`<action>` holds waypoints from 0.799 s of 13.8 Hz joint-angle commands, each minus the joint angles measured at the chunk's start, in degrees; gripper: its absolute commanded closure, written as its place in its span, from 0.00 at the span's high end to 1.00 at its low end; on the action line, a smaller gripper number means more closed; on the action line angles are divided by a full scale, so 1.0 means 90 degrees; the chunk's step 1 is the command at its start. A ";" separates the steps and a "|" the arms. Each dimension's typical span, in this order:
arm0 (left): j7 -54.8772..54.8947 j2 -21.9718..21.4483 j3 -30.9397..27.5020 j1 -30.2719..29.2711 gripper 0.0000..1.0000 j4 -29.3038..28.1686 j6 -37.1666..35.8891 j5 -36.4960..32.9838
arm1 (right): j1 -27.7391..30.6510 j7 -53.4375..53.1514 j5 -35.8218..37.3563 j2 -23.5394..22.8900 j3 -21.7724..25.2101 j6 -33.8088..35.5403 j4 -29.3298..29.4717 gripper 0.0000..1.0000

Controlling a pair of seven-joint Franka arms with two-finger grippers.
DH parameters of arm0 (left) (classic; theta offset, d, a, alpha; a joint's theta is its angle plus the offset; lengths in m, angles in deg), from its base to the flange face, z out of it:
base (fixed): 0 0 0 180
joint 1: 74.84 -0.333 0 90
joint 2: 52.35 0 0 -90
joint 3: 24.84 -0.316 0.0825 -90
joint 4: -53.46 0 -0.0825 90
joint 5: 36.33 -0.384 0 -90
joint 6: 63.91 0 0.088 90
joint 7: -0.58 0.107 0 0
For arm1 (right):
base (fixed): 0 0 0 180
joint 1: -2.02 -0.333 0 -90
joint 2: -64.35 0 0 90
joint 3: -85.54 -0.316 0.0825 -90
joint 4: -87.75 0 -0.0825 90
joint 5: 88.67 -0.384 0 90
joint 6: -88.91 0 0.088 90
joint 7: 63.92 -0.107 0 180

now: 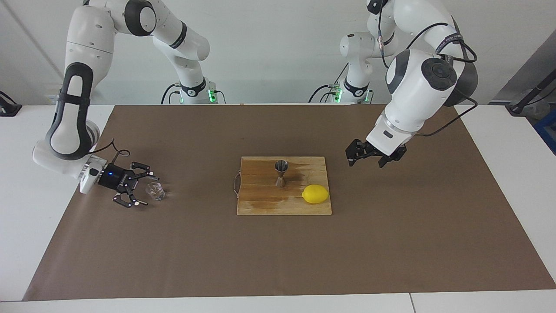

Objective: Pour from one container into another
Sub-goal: 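Retract the left gripper while the right gripper reaches the glass cup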

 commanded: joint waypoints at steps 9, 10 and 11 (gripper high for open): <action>0.0898 -0.1775 -0.0070 -0.0515 1.00 -0.0905 -0.0897 -0.0164 | 0.0051 0.0146 -0.0176 -0.0107 -0.0176 -0.0027 0.0146 0.93; 0.0975 -0.1942 -0.0418 -0.0400 1.00 -0.1043 -0.0918 -0.0154 | 0.0061 0.0146 -0.0156 -0.0107 -0.0166 -0.0017 0.0146 0.93; 0.1102 -0.2088 -0.0731 -0.0167 1.00 -0.1150 -0.0957 -0.0154 | 0.0070 0.0156 -0.0137 -0.0107 -0.0166 -0.0007 0.0146 0.93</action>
